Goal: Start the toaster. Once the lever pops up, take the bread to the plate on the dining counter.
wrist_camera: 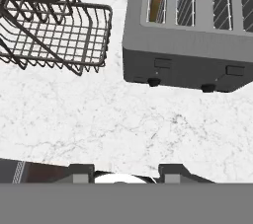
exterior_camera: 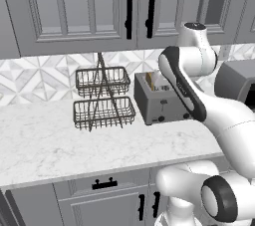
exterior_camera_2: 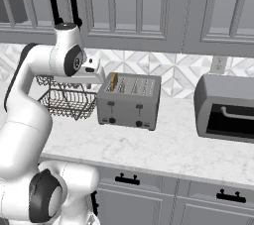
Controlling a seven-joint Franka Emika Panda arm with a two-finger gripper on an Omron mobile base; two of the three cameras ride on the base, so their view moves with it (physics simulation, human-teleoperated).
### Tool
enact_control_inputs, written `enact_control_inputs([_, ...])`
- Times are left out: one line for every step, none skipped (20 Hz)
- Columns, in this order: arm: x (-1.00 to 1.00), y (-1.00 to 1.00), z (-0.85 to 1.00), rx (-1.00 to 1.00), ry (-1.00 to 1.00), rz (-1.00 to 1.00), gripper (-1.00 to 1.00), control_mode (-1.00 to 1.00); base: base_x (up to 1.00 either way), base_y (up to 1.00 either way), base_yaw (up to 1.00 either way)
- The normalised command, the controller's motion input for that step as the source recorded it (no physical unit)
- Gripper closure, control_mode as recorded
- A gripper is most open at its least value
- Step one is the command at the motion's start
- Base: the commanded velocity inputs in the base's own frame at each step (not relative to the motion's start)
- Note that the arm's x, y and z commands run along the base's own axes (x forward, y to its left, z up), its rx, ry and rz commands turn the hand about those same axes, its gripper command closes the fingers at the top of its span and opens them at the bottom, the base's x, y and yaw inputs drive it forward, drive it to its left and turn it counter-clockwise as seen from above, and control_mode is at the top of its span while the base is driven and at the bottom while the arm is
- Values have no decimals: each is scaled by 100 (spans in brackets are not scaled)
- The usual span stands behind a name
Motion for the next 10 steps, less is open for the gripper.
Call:
enact_control_inputs([-1, 0, 0, 0, 0, 0, -100, -100, 0, 0, 0])
enact_control_inputs([-4, 0, 0, 0, 0, 0, -100, -100, 0, 0, 0])
enact_control_inputs([-6, 0, 0, 0, 0, 0, -100, -100, 0, 0, 0])
enact_control_inputs([-19, 0, 0, 0, 0, 0, -100, -100, 0, 0, 0])
enact_control_inputs([-32, 0, -4, 0, 0, 0, -100, -100, 0, 0, 0])
enact_control_inputs([-29, -22, -6, 0, 0, 0, -100, -100, 0, 0, 0])
enact_control_inputs([-26, -29, -16, 0, 0, 0, -100, -100, 0, 0, 0])
enact_control_inputs([-29, -33, -11, 0, -3, 0, -100, -100, 0, 0, 0])
enact_control_inputs([-26, -33, -11, 0, -3, 0, -100, -100, 0, 0, 0])
enact_control_inputs([-16, -36, -10, 0, -5, 0, -100, -100, 0, 0, 0])
